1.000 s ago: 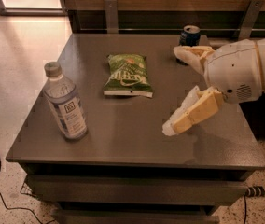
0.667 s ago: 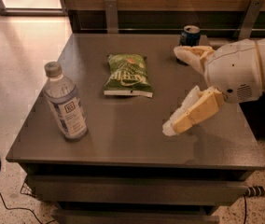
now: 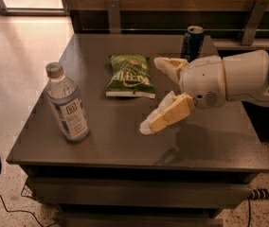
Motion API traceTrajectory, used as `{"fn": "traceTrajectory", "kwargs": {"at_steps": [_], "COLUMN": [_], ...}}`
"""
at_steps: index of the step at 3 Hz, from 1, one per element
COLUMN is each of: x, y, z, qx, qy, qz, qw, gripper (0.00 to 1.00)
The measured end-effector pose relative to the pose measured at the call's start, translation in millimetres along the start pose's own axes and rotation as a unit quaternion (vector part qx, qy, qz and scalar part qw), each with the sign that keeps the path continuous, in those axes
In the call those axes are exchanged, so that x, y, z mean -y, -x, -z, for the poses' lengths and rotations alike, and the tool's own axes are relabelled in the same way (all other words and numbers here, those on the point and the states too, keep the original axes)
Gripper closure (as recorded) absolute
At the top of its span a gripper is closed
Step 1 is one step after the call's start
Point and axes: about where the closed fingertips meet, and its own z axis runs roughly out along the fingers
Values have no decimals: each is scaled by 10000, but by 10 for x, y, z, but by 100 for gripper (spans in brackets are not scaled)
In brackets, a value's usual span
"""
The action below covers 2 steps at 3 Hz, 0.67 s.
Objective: Pick blue plastic bottle
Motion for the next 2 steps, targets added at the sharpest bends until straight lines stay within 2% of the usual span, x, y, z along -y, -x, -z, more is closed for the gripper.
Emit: {"fn": "traceTrajectory", "kwargs": {"at_steps": [2], "x": [-101], "y": [73], "z": [-474], "qx": [617], "qy": [257], "qz": [11], "qw": [9978], "gripper": [0]}}
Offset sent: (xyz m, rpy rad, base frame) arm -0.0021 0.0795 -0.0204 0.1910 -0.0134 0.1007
